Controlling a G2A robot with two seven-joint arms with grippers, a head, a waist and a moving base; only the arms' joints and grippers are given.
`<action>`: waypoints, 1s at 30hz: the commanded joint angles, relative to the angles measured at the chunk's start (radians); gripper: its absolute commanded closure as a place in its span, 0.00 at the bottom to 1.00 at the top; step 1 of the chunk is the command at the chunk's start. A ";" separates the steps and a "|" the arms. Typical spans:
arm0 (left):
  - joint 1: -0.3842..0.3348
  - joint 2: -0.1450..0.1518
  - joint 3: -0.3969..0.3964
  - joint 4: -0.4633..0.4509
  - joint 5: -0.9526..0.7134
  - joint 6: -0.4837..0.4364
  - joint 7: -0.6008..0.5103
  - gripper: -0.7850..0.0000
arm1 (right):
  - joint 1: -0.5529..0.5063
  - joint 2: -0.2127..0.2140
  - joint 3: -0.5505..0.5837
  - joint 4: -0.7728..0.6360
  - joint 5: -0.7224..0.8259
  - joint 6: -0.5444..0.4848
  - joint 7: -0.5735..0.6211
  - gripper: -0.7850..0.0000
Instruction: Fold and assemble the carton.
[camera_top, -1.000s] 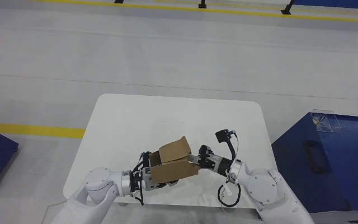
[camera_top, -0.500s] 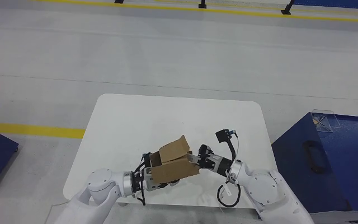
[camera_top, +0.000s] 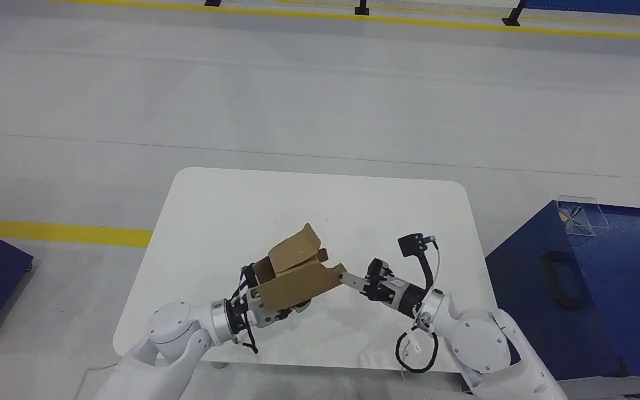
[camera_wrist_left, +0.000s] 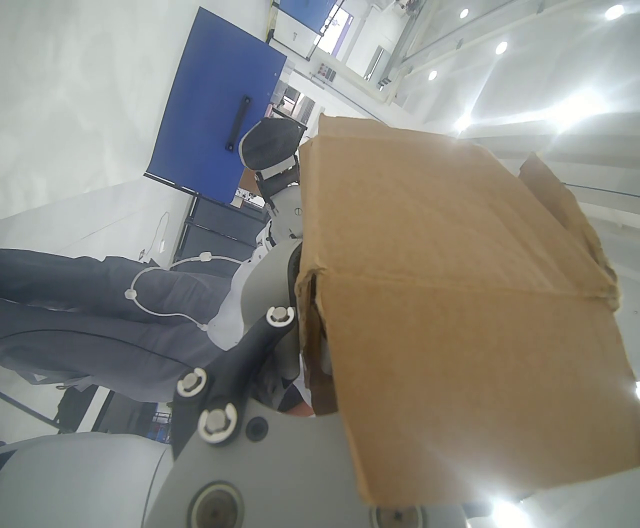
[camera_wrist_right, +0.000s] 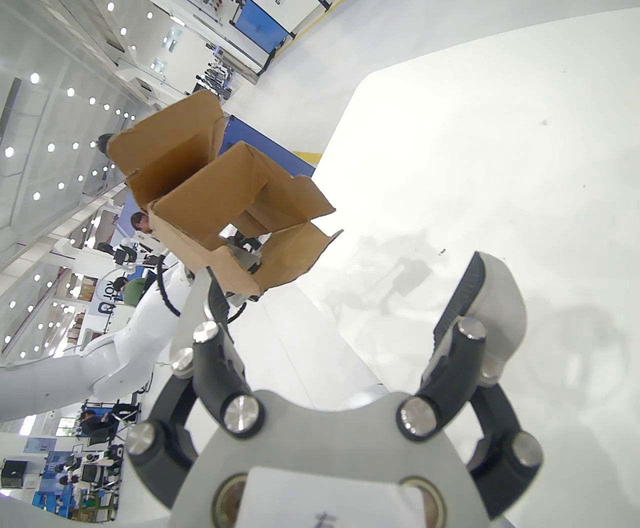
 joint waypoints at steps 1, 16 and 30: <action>0.002 0.000 0.002 -0.005 0.005 -0.003 -0.001 1.00 | 0.021 -0.003 -0.022 0.016 -0.035 0.014 -0.011 0.00; 0.013 -0.003 0.010 -0.008 0.025 -0.013 0.017 1.00 | 0.088 -0.026 -0.131 0.045 -0.145 0.035 -0.064 0.00; 0.020 -0.006 0.017 -0.019 0.037 -0.017 0.025 1.00 | 0.135 -0.042 -0.156 0.091 -0.432 0.202 -0.233 0.00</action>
